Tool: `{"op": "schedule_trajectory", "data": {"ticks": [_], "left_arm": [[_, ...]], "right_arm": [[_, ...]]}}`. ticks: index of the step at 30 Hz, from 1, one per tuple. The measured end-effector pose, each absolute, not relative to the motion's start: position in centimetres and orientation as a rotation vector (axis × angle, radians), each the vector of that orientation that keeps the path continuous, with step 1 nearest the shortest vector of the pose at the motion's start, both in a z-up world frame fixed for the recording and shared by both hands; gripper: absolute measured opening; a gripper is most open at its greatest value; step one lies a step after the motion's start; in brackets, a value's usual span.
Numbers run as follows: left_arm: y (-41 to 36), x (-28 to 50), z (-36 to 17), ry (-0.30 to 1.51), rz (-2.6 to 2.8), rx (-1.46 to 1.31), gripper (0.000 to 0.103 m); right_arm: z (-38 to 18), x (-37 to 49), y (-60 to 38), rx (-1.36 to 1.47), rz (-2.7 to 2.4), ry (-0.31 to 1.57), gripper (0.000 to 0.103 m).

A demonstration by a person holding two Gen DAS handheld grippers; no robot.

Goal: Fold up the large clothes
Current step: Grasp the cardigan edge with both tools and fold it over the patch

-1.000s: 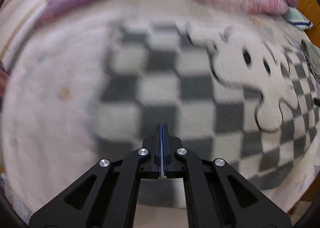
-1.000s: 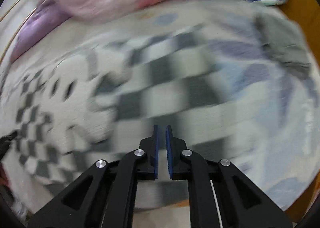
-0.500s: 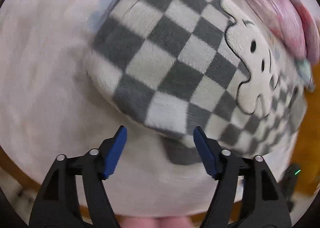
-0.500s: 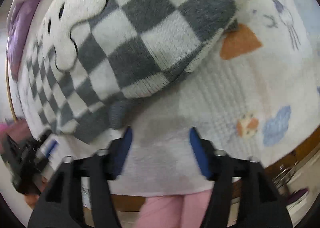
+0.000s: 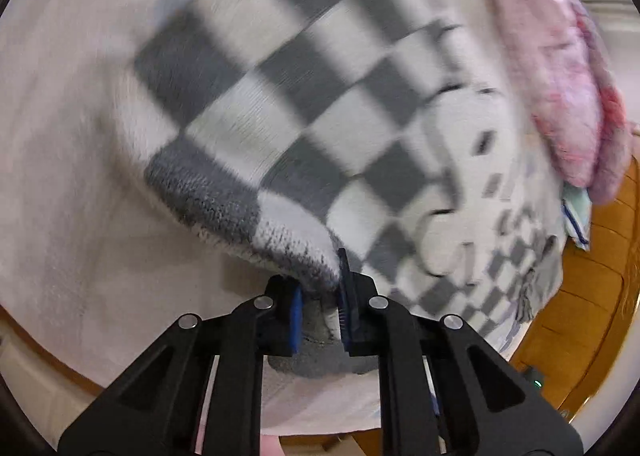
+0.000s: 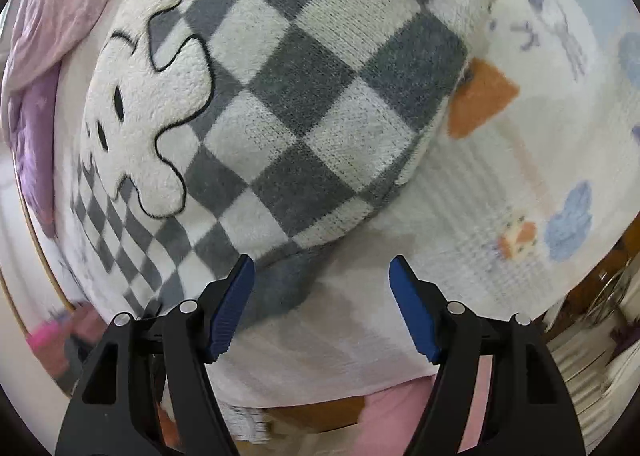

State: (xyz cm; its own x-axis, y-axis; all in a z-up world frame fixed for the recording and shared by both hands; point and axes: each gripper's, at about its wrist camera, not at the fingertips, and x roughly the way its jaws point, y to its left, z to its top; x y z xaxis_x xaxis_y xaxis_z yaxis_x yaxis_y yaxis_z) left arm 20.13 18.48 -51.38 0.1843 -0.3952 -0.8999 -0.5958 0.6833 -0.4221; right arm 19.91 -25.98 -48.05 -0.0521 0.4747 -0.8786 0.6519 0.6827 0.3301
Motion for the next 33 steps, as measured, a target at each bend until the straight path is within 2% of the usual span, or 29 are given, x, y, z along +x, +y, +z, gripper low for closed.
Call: {"op": "schedule_trajectory", "data": {"ticks": [2, 6, 8, 9, 11, 13, 15, 17, 20, 23, 25, 26, 28, 29, 30, 31, 33], "left_arm": [[18.0, 20.8, -49.3, 1.388, 0.133, -0.858, 0.014], [17.6, 22.0, -47.8, 1.353, 0.112, -0.837, 0.014], [17.8, 22.1, -47.0, 1.326, 0.096, -0.846, 0.014], [18.3, 22.0, -46.5, 1.316, 0.087, -0.830, 0.014], [18.2, 22.1, -45.1, 1.294, 0.064, -0.782, 0.013], [17.9, 22.4, -43.8, 1.255, 0.019, -0.777, 0.013], [18.1, 22.6, -42.4, 1.206, -0.013, -0.776, 0.013], [18.0, 23.3, -41.0, 1.120, -0.071, -0.771, 0.013], [17.3, 23.6, -39.0, 0.895, -0.122, -0.614, 0.013], [17.0, 20.6, -41.3, 0.754, -0.121, -0.560, 0.014], [16.8, 18.3, -46.4, 0.860, -0.078, -0.560, 0.014], [16.6, 16.8, -50.7, 1.006, -0.027, -0.572, 0.015], [17.0, 13.4, -56.4, 1.196, 0.049, -0.638, 0.015], [17.5, 12.3, -56.6, 1.178, 0.063, -0.681, 0.027], [18.1, 11.5, -56.4, 1.173, 0.088, -0.729, 0.034], [18.7, 11.1, -55.8, 1.191, 0.119, -0.798, 0.043], [19.0, 11.0, -54.8, 1.201, 0.115, -0.877, 0.045]], "right_arm": [[-49.4, 20.3, -25.6, 1.094, -0.176, 1.689, 0.074], [-51.9, 21.3, -25.3, 1.202, -0.238, 1.681, 0.076], [-52.7, 22.1, -25.2, 1.281, -0.268, 1.639, 0.074], [-52.9, 22.7, -25.1, 1.302, -0.282, 1.621, 0.070], [-52.5, 23.8, -25.3, 1.300, -0.281, 1.572, 0.041], [-51.7, 25.2, -25.5, 1.299, -0.269, 1.525, 0.029], [-50.4, 26.5, -26.1, 1.374, -0.190, 1.396, 0.019], [-47.5, 28.7, -26.8, 1.335, -0.048, 1.207, 0.015], [-44.0, 30.5, -27.5, 1.327, 0.210, 0.933, 0.014], [-43.3, 28.9, -27.1, 1.183, 0.431, 0.767, 0.014], [-46.1, 26.2, -25.9, 0.977, 0.389, 0.892, 0.015], [-50.4, 24.3, -25.1, 0.940, 0.335, 1.087, 0.015], [-56.1, 20.5, -26.0, 1.080, 0.253, 1.272, 0.016], [-57.0, 19.1, -26.4, 1.160, 0.235, 1.252, 0.024], [-57.1, 17.8, -26.8, 1.231, 0.194, 1.234, 0.041], [-56.7, 17.5, -26.7, 1.241, 0.161, 1.254, 0.043], [-55.2, 17.7, -25.9, 1.240, 0.183, 1.280, 0.044]]}}
